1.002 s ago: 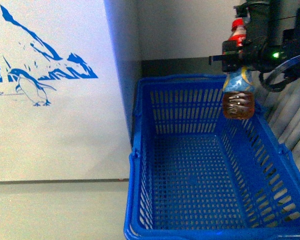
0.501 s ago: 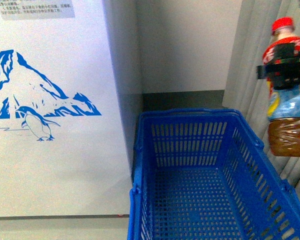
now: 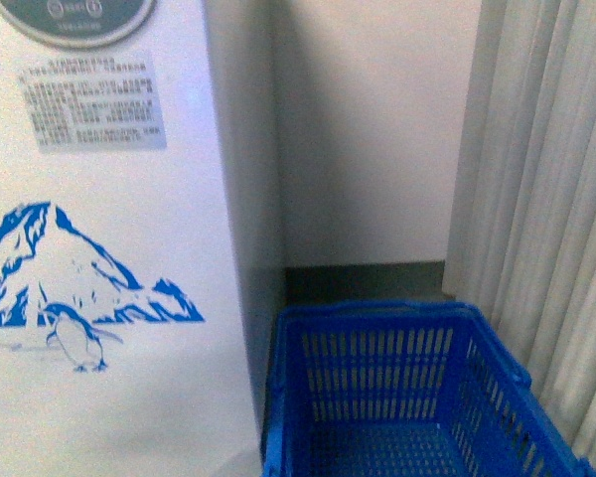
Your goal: Put drink in fridge
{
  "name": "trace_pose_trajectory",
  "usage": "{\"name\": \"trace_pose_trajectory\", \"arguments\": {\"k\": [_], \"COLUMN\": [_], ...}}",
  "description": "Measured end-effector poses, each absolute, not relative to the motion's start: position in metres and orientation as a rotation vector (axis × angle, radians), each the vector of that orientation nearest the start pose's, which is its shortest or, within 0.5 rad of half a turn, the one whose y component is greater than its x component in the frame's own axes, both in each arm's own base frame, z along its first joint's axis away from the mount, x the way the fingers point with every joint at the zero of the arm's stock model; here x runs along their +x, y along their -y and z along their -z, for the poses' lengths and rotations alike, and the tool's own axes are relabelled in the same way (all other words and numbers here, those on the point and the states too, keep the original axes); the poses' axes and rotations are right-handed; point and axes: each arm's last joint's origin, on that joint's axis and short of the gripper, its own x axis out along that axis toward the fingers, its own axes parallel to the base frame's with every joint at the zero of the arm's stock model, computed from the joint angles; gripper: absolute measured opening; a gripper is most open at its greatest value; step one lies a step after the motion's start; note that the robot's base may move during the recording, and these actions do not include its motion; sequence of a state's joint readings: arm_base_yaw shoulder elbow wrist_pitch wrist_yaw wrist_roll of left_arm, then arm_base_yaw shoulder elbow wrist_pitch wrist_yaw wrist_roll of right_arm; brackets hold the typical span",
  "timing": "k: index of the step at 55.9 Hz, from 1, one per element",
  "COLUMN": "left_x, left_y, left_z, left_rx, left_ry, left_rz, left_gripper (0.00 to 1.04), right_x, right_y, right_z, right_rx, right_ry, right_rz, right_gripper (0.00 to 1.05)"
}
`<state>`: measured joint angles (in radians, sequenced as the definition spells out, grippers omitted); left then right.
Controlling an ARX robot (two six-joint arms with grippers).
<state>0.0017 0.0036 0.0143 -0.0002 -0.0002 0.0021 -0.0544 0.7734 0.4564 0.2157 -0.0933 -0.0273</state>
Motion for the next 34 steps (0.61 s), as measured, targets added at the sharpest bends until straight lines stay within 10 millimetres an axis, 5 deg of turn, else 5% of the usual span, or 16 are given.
{"name": "trace_pose_trajectory", "arguments": {"k": [12, 19, 34], "left_x": [0.097, 0.097, 0.097], "left_y": [0.0, 0.0, 0.0], "left_z": [-0.168, -0.168, -0.168], "left_rx": [0.002, 0.002, 0.002], "left_ry": [0.01, 0.01, 0.01], "left_rz": [-0.002, -0.002, -0.002], "left_gripper": [0.97, 0.97, 0.97], "right_x": [0.109, 0.097, 0.1], "right_y": [0.025, 0.033, 0.044], "right_z": [-0.268, -0.271, -0.214], "right_rx": [0.003, -0.028, 0.04], "right_ry": [0.024, 0.104, 0.031], "right_rz": [-0.042, -0.013, 0.043], "right_gripper": [0.42, 0.42, 0.42]}}
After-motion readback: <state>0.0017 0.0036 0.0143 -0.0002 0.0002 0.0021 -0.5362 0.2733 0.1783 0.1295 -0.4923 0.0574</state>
